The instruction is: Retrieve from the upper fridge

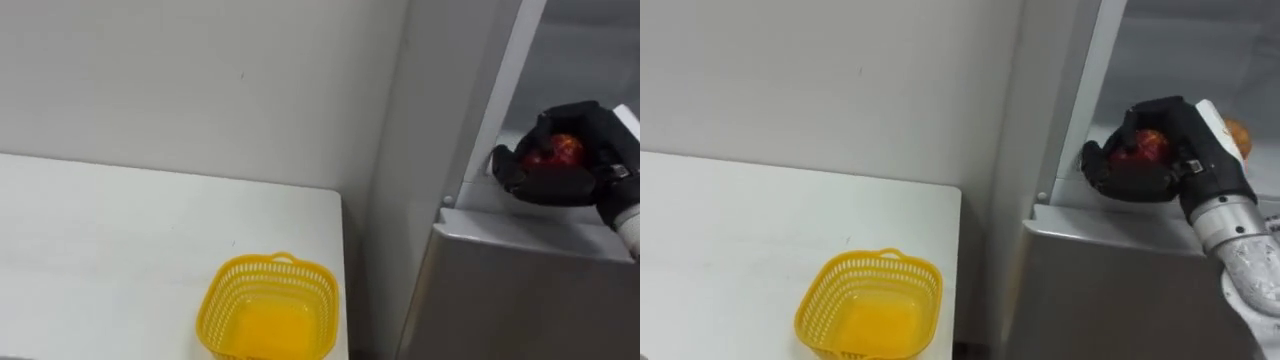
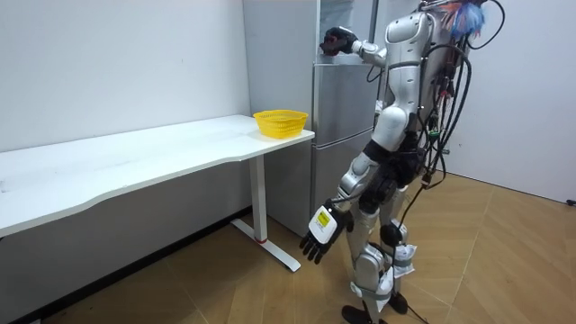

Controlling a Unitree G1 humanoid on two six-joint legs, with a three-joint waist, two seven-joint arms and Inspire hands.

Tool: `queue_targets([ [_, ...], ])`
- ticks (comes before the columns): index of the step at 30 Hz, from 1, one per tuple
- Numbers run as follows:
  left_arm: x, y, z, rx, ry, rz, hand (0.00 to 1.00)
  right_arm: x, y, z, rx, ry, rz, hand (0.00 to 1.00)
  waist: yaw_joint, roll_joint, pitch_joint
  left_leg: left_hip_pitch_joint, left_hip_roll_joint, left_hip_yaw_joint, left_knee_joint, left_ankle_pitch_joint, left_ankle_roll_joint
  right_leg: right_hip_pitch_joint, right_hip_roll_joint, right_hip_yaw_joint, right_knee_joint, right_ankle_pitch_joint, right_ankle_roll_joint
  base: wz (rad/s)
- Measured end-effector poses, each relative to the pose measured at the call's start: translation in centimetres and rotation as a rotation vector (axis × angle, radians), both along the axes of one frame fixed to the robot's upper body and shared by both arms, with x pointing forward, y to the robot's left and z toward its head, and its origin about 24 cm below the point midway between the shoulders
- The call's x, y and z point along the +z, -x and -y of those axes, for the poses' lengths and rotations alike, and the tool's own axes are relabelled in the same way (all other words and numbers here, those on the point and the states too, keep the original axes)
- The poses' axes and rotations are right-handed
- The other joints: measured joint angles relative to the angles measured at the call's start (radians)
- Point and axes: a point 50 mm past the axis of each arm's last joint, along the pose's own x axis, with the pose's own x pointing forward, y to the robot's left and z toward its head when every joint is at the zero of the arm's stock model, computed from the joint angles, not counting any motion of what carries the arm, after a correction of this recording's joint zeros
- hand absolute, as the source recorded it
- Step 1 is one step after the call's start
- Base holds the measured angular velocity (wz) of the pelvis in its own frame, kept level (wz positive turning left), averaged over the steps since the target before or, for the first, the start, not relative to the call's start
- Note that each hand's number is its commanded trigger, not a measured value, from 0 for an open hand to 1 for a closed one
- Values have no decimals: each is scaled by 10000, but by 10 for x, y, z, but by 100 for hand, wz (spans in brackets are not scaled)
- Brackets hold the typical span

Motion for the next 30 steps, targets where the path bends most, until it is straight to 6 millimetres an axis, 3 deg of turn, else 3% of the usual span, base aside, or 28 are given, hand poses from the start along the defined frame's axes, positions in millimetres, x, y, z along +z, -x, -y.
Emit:
queue_targets([
  [4, 0, 1, 0, 284, -24, 204, 0, 2, 10, -10, 181, 69, 485, 100, -65, 31, -9, 62, 0, 25, -112, 2, -3, -1, 8, 4, -2, 0, 1, -3],
  [8, 1, -2, 1, 239, -84, 466, 0, 16, 18, -19, 285, 127, 1336, 100, -154, 35, -10, 25, -1, 27, -124, -2, 0, -40, 7, 0, -7, -1, 2, 0],
  [14, -1, 2, 4, 167, -22, 380, 0, 40, 39, -42, 758, 436, 3075, 100, -262, 243, -127, 31, 1, 66, -89, -1, -2, -111, 5, 13, 0, 0, 4, 0],
  [22, -1, -2, 8, 196, 199, 709, 0, 41, 65, -59, 853, 213, 4279, 100, -362, 351, -52, 42, 16, 113, -144, 0, -3, -52, 7, 53, -8, -1, 6, -1],
  [26, -2, -2, 11, -16, 201, 819, 0, 48, 84, -70, 1226, 225, 5369, 100, -290, 398, -37, 30, 37, 269, -141, -1, -3, -132, 36, 278, 11, 1, 3, -12],
  [30, -2, -2, 14, -196, 239, 786, 0, 42, 87, -84, 1665, 452, 5519, 100, -225, 439, -19, 95, 43, 314, -148, 0, -3, -112, 80, 378, 9, 27, 7, -6],
])
